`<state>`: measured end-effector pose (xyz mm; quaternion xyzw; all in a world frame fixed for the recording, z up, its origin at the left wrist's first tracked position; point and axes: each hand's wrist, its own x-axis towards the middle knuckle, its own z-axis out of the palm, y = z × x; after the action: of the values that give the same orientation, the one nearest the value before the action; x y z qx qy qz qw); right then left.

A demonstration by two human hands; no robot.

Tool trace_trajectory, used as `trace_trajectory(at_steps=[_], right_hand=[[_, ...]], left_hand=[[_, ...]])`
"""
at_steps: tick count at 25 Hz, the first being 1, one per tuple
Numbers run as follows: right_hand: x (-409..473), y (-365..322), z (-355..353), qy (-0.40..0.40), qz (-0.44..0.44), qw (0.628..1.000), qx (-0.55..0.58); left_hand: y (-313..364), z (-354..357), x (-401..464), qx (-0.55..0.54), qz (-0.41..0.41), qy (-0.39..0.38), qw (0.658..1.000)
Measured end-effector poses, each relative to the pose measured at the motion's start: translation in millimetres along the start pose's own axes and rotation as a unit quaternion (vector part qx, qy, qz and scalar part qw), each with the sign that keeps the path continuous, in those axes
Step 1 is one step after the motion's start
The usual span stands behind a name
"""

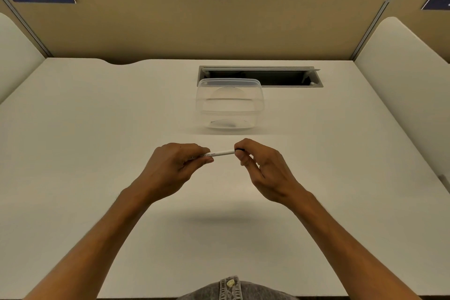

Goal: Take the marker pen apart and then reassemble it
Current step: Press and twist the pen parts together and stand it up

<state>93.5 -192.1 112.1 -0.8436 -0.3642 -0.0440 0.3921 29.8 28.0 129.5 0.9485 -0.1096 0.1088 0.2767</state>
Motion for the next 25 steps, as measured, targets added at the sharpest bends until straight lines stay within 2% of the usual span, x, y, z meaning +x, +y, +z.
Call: trace_trajectory(at_steps=[4,7,9,11,15,19,22,25], right_hand=[[1.0,-4.0,1.7,-0.021,0.053,0.995,0.088],[4.8,-6.1,2.3,-0.047,0.142,0.966,0.212],[5.9,-4.9,2.6,-0.052,0.172,0.954,0.242],[4.3,-5.3,4.6,-0.023,0.158,0.964,0.213],[0.9,-7.8,4.8,0.047,0.077,0.994,0.056],[0.8,-4.4,0.4,0.066,-0.035,0.994,-0.083],[0.1,-2.7,0.3,0.055,-0.058,0.992,-0.099],[0.8,-2.6,0.8,0.05,-0.056,0.995,-0.072]], left_hand=[[5.1,-4.2,1.5,0.046,0.036,0.02,0.998],[6.5,-4.0,2.5,0.076,0.064,0.026,0.995],[6.0,-3.2,2.8,0.077,0.061,0.018,0.995],[4.6,-2.4,3.5,0.067,0.052,0.01,0.996],[0.3,-1.4,6.3,0.019,0.017,-0.008,1.0],[-3.8,-1.6,5.2,-0.026,0.003,-0.016,1.0],[-5.9,-0.6,3.2,-0.092,-0.02,-0.011,0.995],[-5.6,0.4,1.1,-0.096,-0.019,-0.012,0.995]])
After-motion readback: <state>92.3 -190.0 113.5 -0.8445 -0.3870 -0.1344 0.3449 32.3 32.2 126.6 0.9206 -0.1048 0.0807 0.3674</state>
